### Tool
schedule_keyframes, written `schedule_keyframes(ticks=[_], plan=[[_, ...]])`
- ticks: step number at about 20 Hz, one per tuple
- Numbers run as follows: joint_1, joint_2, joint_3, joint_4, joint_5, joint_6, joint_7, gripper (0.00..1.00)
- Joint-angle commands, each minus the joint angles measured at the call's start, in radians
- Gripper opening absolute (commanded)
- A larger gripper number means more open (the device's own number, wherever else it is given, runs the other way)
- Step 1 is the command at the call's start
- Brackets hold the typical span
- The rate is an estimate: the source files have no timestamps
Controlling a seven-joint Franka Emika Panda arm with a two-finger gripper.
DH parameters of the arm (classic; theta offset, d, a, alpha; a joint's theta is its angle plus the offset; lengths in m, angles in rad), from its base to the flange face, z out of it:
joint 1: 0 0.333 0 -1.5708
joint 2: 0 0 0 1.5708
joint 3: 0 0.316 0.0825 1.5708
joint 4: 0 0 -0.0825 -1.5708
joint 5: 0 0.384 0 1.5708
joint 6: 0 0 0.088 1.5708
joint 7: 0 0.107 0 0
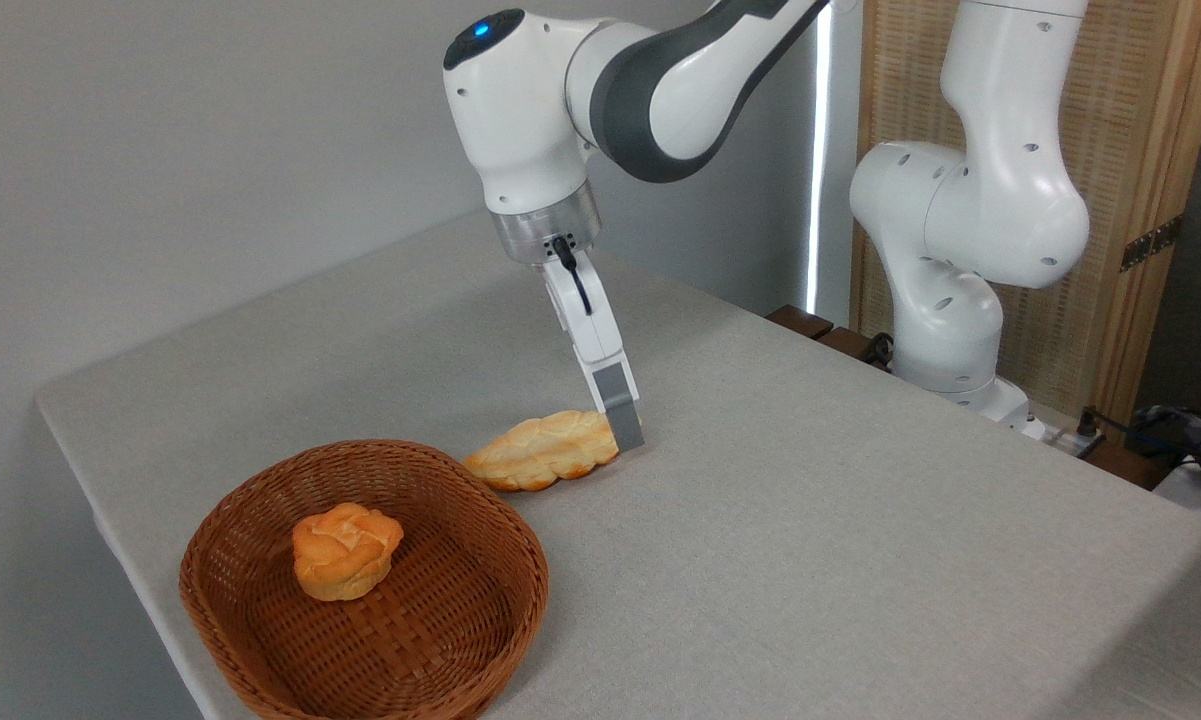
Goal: Put bread into the basket
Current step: 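Move the gripper over the golden leaf-shaped pastry and lower it, then close the gripper on the edge of the golden pastry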
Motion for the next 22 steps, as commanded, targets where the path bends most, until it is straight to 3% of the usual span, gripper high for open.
schedule_keyframes(ticks=[1, 12, 13, 15, 18, 22], plan=[[0.001, 0.023, 0.005, -0.005, 0.036, 0.073, 0.019, 1.00], [0.001, 0.074, 0.004, -0.005, 0.036, 0.282, 0.018, 1.00], [0.001, 0.078, 0.003, -0.005, 0.036, 0.288, 0.018, 0.94], [-0.005, 0.084, 0.000, -0.005, 0.036, 0.293, 0.019, 0.70], [-0.014, 0.086, 0.000, -0.005, 0.036, 0.295, 0.021, 0.49], [-0.014, 0.086, 0.000, -0.003, 0.036, 0.293, 0.021, 0.39]])
